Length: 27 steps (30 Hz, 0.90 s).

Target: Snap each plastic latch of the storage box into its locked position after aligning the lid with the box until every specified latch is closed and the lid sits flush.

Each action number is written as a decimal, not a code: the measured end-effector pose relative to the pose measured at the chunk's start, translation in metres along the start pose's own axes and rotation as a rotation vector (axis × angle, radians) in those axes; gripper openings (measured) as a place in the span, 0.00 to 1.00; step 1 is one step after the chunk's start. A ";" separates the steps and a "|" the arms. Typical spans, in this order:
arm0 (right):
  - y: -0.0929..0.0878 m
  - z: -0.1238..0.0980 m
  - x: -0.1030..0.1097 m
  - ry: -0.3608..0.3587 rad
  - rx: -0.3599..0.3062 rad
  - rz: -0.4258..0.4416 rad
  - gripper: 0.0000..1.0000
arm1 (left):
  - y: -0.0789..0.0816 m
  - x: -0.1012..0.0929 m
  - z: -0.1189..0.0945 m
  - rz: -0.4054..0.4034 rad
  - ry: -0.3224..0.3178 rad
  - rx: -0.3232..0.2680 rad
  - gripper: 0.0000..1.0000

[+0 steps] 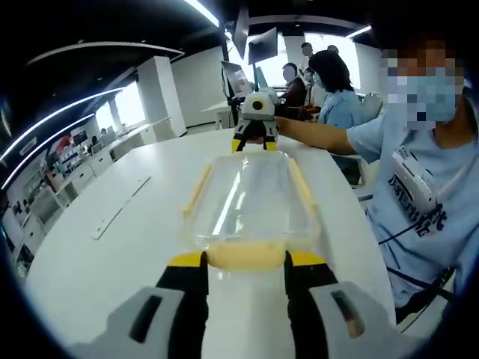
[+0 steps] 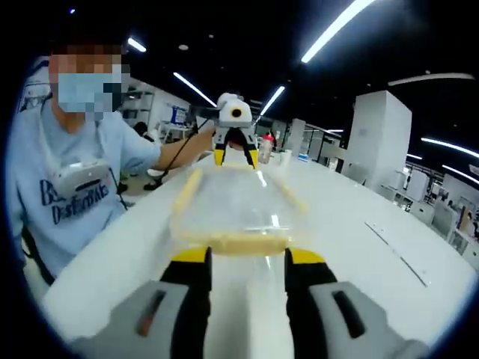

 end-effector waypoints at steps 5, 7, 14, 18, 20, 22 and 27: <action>0.001 0.000 0.001 -0.002 0.003 -0.006 0.38 | 0.001 0.004 -0.001 0.008 -0.008 0.013 0.40; 0.001 -0.001 0.000 -0.004 0.007 -0.014 0.38 | 0.003 0.004 -0.002 0.013 -0.008 0.012 0.40; 0.003 0.000 0.000 -0.015 0.012 -0.017 0.38 | 0.005 0.010 -0.005 0.018 -0.005 0.017 0.39; 0.004 0.000 0.000 -0.015 0.009 -0.014 0.38 | 0.005 0.010 -0.005 0.015 -0.007 0.016 0.39; 0.004 0.000 0.000 -0.014 0.012 -0.010 0.38 | 0.006 0.011 -0.005 0.014 -0.009 0.014 0.39; 0.004 0.000 0.000 -0.014 0.014 -0.006 0.38 | 0.006 0.012 -0.005 0.012 -0.011 0.012 0.39; 0.003 -0.001 -0.001 -0.012 0.018 0.001 0.38 | 0.006 0.011 -0.004 0.009 -0.014 0.006 0.39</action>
Point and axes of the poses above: the point that each gripper's makers call its tool centre point, and the gripper's own axes: z roughly forward along the fingers, x roughly to its left, y roughly out of its top, the point moved 1 cm from there along -z, roughly backward along the fingers, and after that the axes turned 5 degrees about -x, right-handed, at the moved point
